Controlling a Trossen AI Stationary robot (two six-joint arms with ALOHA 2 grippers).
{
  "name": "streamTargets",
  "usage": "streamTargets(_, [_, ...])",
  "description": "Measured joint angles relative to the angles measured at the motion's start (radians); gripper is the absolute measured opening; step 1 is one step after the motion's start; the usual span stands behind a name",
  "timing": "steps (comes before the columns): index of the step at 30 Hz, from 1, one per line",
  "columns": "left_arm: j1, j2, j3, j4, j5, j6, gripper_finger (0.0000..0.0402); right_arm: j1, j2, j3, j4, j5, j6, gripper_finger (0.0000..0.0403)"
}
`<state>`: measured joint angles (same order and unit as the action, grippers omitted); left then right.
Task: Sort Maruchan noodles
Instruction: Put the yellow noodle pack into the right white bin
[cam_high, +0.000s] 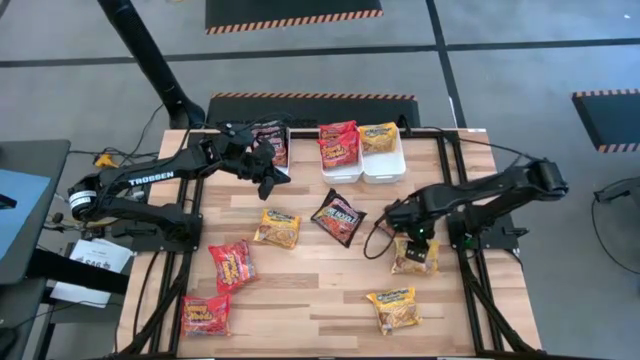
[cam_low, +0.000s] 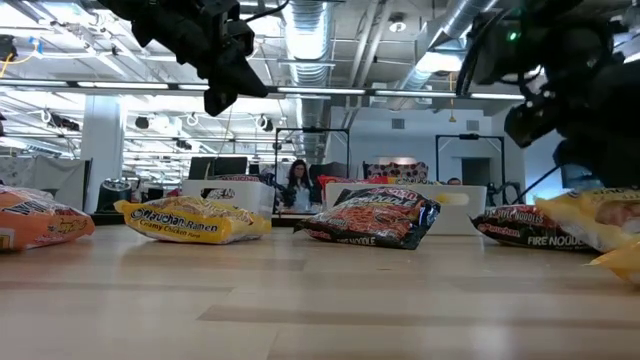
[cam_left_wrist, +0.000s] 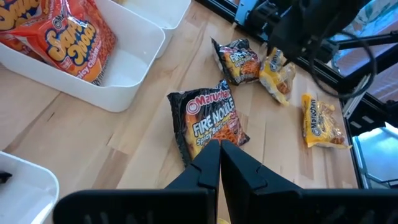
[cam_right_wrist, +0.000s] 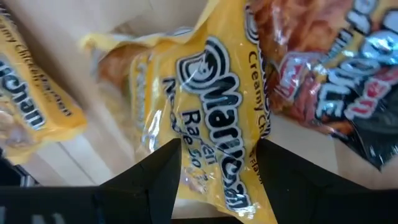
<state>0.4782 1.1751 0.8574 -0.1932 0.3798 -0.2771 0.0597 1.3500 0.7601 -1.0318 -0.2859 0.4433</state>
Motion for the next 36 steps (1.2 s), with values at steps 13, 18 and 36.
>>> streamTargets(13, [0.000, 0.000, 0.000, 0.000, -0.002, 0.000, 0.0000, -0.002, 0.186, 0.005, 0.034, -0.035, -0.026, 0.0158])
streamTargets(18, [0.000, 0.000, 0.000, 0.000, -0.002, 0.000, 0.0000, -0.002, 0.206, 0.010, 0.031, -0.055, -0.023, 0.0075])
streamTargets(36, [0.000, 0.000, 0.000, 0.000, -0.002, 0.003, 0.0000, 0.021, 0.024, 0.103, -0.004, -0.011, 0.141, 0.0003])
